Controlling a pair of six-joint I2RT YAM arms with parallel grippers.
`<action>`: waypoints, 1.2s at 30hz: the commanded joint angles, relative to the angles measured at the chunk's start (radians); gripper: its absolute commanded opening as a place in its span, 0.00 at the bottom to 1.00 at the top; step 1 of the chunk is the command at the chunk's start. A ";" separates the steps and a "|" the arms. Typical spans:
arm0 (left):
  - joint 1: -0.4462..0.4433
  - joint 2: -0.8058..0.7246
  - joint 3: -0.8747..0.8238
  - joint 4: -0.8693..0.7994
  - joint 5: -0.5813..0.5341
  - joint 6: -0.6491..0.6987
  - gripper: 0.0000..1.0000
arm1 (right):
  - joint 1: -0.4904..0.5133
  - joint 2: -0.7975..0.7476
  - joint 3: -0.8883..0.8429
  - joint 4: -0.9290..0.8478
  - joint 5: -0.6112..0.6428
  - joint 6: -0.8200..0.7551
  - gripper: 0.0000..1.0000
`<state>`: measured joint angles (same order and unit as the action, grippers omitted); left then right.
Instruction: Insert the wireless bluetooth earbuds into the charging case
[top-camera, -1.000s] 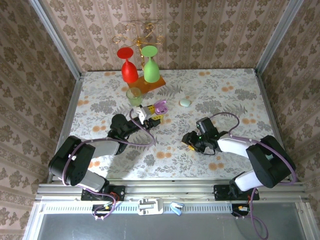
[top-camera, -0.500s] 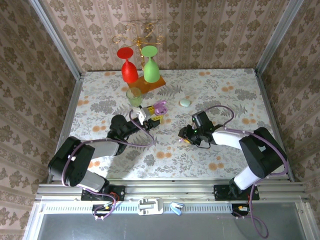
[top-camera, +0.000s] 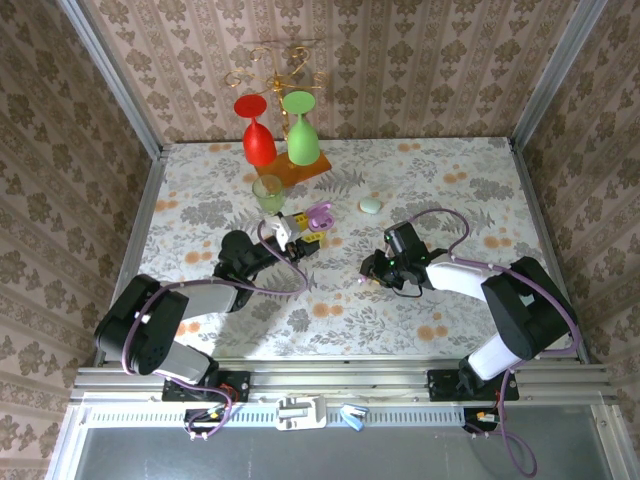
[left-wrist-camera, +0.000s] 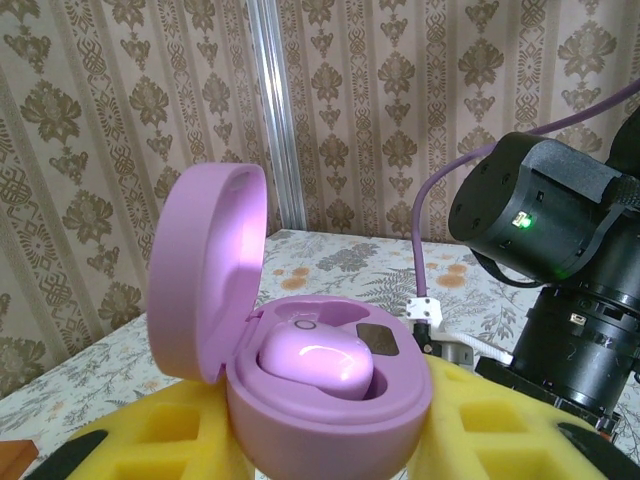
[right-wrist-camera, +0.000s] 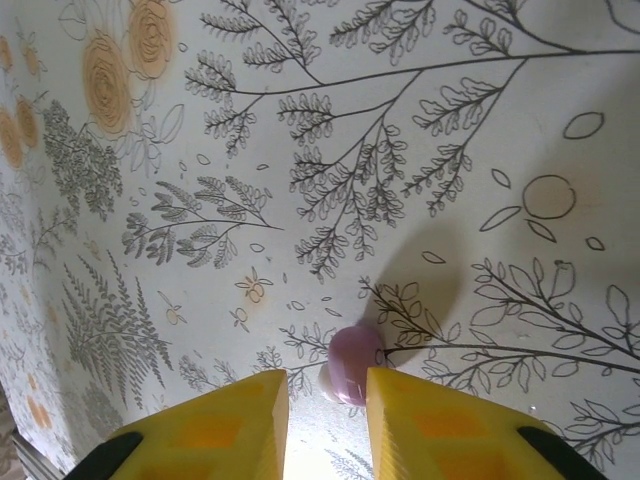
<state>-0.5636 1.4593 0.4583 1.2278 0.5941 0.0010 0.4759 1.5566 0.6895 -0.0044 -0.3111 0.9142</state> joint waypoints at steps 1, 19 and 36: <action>0.007 -0.023 -0.001 0.039 0.009 -0.005 0.26 | -0.003 0.030 0.021 -0.034 0.034 -0.024 0.26; 0.007 -0.026 -0.006 0.039 0.005 -0.004 0.26 | -0.003 0.116 0.023 0.004 0.005 -0.027 0.19; 0.010 -0.028 -0.004 0.040 0.006 -0.002 0.26 | 0.000 0.167 0.071 -0.079 0.001 -0.074 0.16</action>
<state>-0.5613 1.4590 0.4580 1.2278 0.5938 0.0010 0.4759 1.6829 0.7597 0.0193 -0.3443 0.8696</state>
